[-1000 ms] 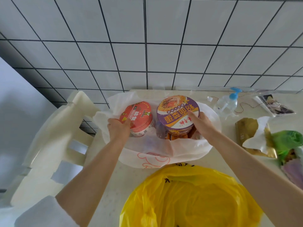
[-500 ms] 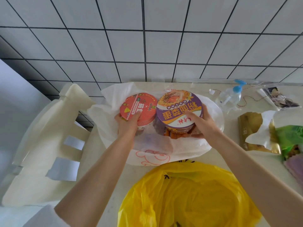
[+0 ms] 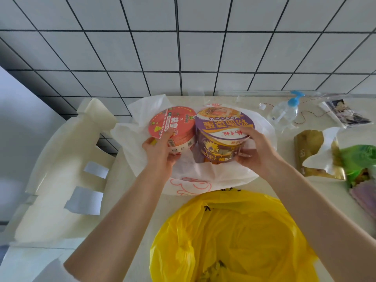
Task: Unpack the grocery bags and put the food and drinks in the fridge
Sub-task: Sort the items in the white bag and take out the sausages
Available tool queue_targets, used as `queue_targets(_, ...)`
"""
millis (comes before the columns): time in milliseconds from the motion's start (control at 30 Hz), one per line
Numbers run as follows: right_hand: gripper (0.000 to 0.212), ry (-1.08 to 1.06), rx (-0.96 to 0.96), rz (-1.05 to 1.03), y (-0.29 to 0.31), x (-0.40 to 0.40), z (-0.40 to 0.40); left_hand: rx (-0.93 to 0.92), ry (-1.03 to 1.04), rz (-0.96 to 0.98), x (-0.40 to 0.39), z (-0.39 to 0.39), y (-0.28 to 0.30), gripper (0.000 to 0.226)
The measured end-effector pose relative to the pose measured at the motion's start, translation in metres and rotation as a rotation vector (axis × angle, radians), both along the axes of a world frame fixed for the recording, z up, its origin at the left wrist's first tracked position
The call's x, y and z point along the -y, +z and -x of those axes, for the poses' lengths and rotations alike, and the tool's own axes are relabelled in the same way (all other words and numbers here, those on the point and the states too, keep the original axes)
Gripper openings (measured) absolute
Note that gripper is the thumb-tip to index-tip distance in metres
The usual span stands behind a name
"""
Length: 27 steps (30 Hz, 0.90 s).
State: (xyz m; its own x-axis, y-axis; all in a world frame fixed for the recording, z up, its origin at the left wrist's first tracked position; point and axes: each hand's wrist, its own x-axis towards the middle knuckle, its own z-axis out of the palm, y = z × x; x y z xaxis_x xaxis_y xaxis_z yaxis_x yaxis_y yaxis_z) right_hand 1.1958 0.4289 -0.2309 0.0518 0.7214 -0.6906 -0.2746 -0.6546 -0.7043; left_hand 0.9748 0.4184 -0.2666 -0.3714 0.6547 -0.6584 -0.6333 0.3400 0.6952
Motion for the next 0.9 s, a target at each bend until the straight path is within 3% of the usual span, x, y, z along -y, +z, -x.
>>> queue_targets(133,0.048,0.025,-0.163,0.071,0.018,0.022,-0.006,0.020,-0.064,-0.069,0.019,0.005,0.026,0.062)
queue_targets(233,0.039,0.024,-0.253,0.061,0.037,0.050,-0.006,0.027,-0.087,-0.091,0.045,0.007,0.052,0.051)
queue_targets(367,0.058,-0.057,-0.382,0.031,0.054,0.106,-0.009,-0.002,-0.118,-0.128,0.096,0.011,0.075,0.057)
queue_targets(500,0.067,-0.161,-0.431,-0.005,0.053,0.175,-0.010,-0.085,-0.134,-0.149,0.163,0.005,0.075,0.059)
queue_targets(633,0.061,-0.273,-0.490,-0.045,0.043,0.245,-0.006,-0.168,-0.176,-0.124,0.231,-0.003,0.059,0.066)
queue_targets(800,0.039,-0.279,-0.316,-0.048,0.024,0.328,-0.004,-0.215,-0.195,-0.061,0.305,-0.010,0.040,0.062)
queue_targets(900,0.040,-0.260,-0.196,-0.092,0.019,0.373,-0.003,-0.228,-0.192,-0.053,0.345,-0.012,0.035,0.060)
